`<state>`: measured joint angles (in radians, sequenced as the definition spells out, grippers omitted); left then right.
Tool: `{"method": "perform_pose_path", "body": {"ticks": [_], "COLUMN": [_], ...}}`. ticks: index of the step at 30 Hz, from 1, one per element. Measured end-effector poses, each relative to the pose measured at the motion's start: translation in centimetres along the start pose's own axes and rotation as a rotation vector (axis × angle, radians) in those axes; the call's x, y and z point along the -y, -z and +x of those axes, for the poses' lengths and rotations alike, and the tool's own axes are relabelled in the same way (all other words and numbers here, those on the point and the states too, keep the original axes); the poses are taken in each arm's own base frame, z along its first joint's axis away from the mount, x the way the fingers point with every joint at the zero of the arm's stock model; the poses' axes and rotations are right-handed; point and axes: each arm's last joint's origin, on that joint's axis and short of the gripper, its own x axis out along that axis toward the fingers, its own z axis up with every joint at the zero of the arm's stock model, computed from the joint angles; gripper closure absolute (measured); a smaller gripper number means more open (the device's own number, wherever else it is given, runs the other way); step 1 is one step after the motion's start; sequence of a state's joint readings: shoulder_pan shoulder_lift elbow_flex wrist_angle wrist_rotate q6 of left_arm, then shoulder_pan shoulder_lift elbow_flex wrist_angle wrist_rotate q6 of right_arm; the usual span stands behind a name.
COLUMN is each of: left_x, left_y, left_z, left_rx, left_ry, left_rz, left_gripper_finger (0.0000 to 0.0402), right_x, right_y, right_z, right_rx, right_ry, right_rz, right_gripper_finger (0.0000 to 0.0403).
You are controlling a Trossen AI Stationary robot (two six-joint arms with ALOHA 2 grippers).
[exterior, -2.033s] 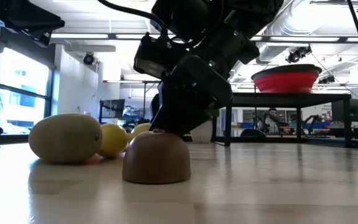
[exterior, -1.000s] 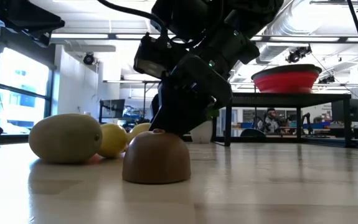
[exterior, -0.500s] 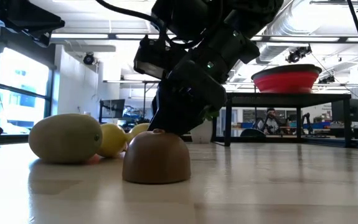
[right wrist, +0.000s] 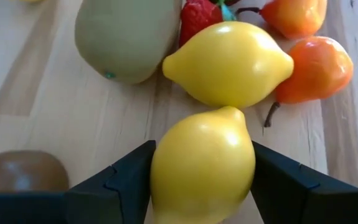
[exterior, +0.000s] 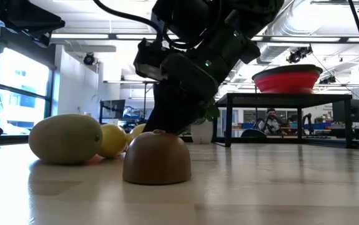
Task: Pick & Place Fruit
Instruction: Put the yellow lemon into the red strainer bowl
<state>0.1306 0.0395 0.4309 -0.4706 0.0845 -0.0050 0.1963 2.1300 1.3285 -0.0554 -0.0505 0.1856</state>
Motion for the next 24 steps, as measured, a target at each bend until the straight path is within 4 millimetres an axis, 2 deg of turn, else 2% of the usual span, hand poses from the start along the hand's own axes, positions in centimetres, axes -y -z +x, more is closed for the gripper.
{"method": "perform_pose_path", "body": {"ticks": [5,15,21,24], "left_x": [0.0,0.0,0.0,0.0], "left_y": [0.0,0.0,0.0,0.0], "left_z": [0.0,0.0,0.0,0.0], "left_rx": [0.0,0.0,0.0,0.0], "left_ry": [0.0,0.0,0.0,0.0], "left_rz": [0.0,0.0,0.0,-0.001], "left_gripper_finger": [0.0348,0.0348,0.0348,0.0348], "right_x": [0.01,0.03,0.03,0.03], "right_y": [0.01,0.02,0.03,0.03], "right_z": [-0.02,-0.05,-0.04,-0.05], "right_rx": [-0.002,-0.004,-0.004,-0.004], "right_ry": [0.002,0.009,0.009,0.009], "right_rz": [0.051,0.048,0.047,0.047], "right_gripper_finger": [0.0176,0.0192,0.0178,0.0185]}}
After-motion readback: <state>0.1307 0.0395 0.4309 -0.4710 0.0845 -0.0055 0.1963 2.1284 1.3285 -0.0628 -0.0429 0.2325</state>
